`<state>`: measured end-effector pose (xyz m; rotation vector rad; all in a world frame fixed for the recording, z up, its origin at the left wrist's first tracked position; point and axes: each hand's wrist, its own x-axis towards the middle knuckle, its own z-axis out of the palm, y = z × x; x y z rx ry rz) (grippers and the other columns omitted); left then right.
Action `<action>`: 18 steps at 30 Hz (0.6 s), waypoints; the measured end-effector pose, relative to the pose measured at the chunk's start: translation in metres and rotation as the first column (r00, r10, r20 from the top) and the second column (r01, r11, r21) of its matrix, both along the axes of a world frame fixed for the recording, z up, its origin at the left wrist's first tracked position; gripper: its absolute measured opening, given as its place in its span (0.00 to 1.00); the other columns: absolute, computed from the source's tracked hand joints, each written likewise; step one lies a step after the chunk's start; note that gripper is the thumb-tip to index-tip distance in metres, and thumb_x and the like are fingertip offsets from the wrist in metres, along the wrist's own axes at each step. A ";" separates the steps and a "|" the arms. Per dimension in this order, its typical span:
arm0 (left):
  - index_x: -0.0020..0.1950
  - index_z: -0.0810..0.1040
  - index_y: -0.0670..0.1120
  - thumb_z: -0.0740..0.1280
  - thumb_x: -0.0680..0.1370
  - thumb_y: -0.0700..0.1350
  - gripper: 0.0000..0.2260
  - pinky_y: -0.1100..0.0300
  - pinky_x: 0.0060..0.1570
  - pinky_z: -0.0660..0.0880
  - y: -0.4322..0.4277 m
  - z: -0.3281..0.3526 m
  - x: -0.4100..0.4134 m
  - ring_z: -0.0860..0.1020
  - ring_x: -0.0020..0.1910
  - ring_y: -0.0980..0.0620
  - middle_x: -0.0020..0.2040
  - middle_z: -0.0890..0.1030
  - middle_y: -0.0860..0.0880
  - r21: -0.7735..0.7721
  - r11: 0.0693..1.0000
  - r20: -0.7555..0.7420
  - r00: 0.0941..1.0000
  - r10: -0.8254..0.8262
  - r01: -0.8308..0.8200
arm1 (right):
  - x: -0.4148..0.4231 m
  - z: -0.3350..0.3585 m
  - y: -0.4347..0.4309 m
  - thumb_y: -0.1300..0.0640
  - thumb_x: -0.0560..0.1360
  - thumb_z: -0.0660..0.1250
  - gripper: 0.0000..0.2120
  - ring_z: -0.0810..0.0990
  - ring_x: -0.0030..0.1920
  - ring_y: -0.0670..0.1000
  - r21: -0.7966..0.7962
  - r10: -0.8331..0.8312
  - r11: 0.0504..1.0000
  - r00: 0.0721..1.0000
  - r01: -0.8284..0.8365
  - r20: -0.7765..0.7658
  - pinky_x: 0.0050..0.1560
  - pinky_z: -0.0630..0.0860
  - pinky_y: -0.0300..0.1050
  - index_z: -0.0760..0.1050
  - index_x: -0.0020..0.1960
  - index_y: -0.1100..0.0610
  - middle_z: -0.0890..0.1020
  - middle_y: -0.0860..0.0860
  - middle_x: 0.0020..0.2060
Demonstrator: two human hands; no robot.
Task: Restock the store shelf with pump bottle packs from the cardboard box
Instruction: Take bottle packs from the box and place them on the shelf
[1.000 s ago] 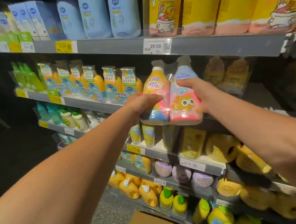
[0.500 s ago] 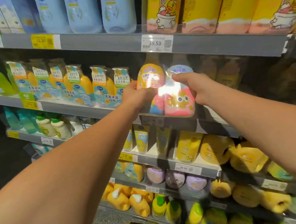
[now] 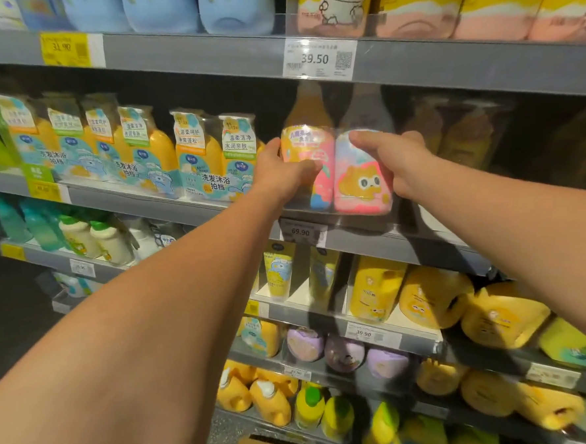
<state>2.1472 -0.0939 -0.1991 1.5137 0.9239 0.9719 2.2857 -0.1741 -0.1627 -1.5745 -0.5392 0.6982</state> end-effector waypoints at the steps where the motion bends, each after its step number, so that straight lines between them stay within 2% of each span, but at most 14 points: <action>1: 0.60 0.72 0.45 0.75 0.71 0.39 0.21 0.47 0.53 0.81 0.001 -0.001 0.001 0.82 0.52 0.46 0.55 0.81 0.45 0.022 1.000 0.016 1.000 0.011 -0.011 | 0.001 -0.001 0.001 0.54 0.69 0.77 0.32 0.84 0.36 0.53 0.000 -0.006 1.000 1.000 0.006 0.005 0.25 0.78 0.43 0.62 0.64 0.58 0.81 0.56 0.46; 4: 0.71 0.66 0.45 0.76 0.69 0.37 0.34 0.49 0.53 0.80 0.009 -0.008 0.006 0.80 0.55 0.47 0.60 0.79 0.46 0.036 0.999 0.087 0.996 0.037 -0.040 | 0.004 -0.004 0.009 0.55 0.68 0.78 0.33 0.84 0.37 0.52 0.025 -0.020 0.999 1.000 0.020 0.008 0.23 0.77 0.42 0.65 0.66 0.61 0.83 0.58 0.49; 6: 0.75 0.61 0.46 0.76 0.69 0.36 0.38 0.49 0.55 0.80 0.011 -0.012 0.011 0.79 0.57 0.47 0.62 0.77 0.45 0.029 0.999 0.086 0.995 0.043 -0.046 | 0.005 -0.006 0.011 0.55 0.67 0.78 0.32 0.84 0.36 0.52 0.026 -0.027 0.999 1.000 0.026 0.014 0.23 0.77 0.41 0.68 0.65 0.63 0.83 0.58 0.49; 9: 0.75 0.60 0.48 0.76 0.68 0.34 0.40 0.48 0.57 0.79 0.013 -0.016 0.017 0.78 0.57 0.47 0.62 0.75 0.45 0.040 0.998 0.072 0.996 0.045 -0.048 | 0.009 -0.016 0.016 0.57 0.68 0.78 0.31 0.84 0.38 0.53 0.040 -0.054 0.998 0.998 0.054 0.007 0.25 0.79 0.43 0.67 0.65 0.64 0.82 0.59 0.51; 13: 0.75 0.59 0.49 0.76 0.68 0.34 0.41 0.48 0.60 0.77 0.018 -0.026 0.025 0.76 0.58 0.48 0.60 0.74 0.49 0.071 0.996 0.018 0.999 0.048 -0.049 | 0.009 -0.029 0.023 0.61 0.69 0.77 0.30 0.83 0.48 0.57 0.040 -0.103 0.994 0.993 0.101 0.063 0.43 0.82 0.54 0.64 0.64 0.64 0.78 0.61 0.55; 15: 0.76 0.57 0.49 0.75 0.69 0.34 0.41 0.50 0.61 0.76 0.019 -0.031 0.027 0.75 0.60 0.48 0.63 0.73 0.48 0.082 0.996 -0.009 0.999 0.047 -0.046 | 0.008 -0.034 0.023 0.61 0.70 0.76 0.30 0.82 0.47 0.56 0.031 -0.101 0.995 0.992 0.099 0.075 0.48 0.82 0.56 0.63 0.65 0.62 0.77 0.59 0.51; 18: 0.77 0.55 0.49 0.75 0.71 0.37 0.41 0.49 0.61 0.76 0.021 -0.035 0.029 0.75 0.62 0.47 0.67 0.73 0.46 0.117 0.992 -0.050 0.997 0.051 -0.045 | 0.006 -0.037 0.022 0.57 0.72 0.74 0.26 0.81 0.44 0.54 0.000 -0.102 0.995 0.988 0.102 0.113 0.48 0.82 0.55 0.62 0.63 0.58 0.74 0.54 0.45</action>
